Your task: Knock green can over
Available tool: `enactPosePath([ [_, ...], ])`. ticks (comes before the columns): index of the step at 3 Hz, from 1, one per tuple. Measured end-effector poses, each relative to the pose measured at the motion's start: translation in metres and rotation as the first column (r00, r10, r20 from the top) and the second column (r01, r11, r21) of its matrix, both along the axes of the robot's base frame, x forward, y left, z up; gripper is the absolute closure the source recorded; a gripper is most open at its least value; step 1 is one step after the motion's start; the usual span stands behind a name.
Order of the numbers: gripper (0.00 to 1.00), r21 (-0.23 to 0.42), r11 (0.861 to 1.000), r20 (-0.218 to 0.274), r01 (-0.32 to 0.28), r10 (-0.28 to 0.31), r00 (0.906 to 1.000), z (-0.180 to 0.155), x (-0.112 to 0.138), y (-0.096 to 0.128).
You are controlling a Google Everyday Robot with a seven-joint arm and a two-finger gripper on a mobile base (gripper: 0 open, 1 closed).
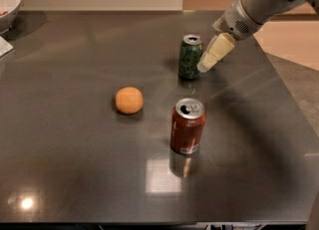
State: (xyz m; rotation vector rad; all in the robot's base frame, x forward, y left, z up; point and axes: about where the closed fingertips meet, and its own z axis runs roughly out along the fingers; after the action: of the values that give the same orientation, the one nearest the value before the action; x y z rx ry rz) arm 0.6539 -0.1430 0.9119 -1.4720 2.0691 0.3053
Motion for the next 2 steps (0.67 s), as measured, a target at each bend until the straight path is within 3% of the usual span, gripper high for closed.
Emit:
enactPosePath([
  [1, 0.05, 0.086, 0.996, -0.045, 0.027, -0.024, 0.9987, -0.0219, 0.0333, 0.0236],
  [2, 0.28, 0.127, 0.990, -0.071, 0.054, -0.045, 0.9964, -0.0262, 0.0408, 0.0325],
])
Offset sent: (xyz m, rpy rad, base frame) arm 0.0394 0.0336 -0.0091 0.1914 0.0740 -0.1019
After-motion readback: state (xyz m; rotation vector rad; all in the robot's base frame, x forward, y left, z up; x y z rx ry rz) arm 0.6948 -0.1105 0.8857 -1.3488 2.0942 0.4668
